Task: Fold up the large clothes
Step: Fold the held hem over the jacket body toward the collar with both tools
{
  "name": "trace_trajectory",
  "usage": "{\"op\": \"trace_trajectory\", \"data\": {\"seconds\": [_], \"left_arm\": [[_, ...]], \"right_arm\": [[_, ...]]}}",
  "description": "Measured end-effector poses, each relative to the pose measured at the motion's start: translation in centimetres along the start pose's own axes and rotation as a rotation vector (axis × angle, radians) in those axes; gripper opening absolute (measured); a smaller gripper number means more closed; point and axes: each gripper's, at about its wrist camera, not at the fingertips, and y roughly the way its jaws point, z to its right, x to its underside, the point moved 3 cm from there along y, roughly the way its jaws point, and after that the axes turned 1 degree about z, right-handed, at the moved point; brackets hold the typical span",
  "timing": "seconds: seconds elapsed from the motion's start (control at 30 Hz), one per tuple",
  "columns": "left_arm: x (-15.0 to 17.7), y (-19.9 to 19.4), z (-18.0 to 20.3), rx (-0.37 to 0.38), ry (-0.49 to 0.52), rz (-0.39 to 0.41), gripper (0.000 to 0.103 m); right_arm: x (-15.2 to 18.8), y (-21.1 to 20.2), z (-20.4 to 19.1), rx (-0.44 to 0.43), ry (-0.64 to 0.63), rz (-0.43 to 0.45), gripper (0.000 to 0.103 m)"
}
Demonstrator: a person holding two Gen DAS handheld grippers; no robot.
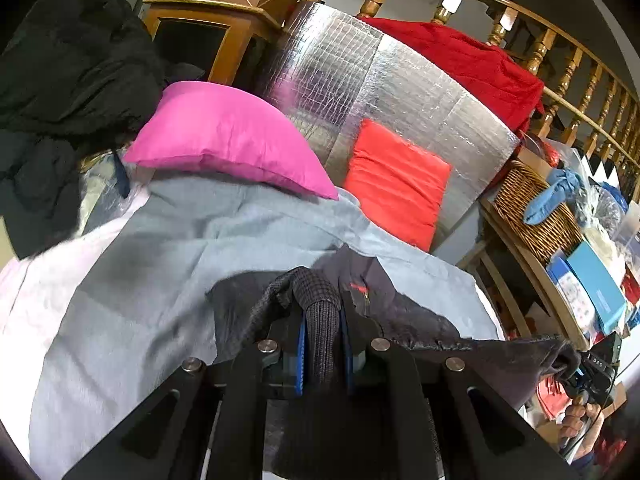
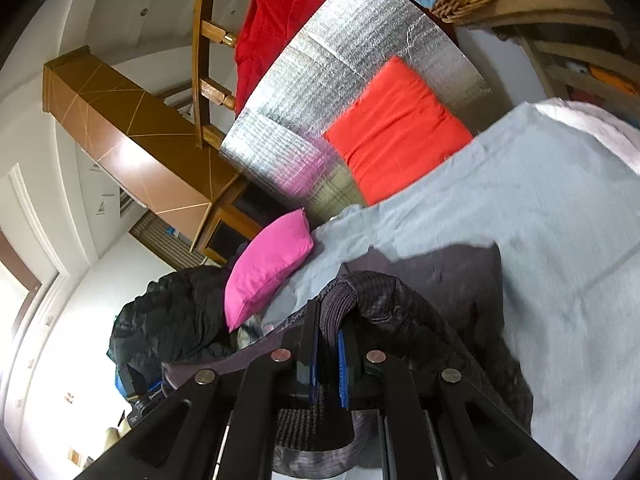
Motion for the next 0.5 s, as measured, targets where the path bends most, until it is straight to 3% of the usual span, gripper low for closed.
{"op": "trace_trajectory", "data": {"seconds": [0.5], "left_arm": [[-1.8,11.3,-1.7,-0.090,0.016,-0.081,0.015]], "right_arm": [[-4.3,10.6,4.9,0.131,0.020,-0.056,0.007]]}}
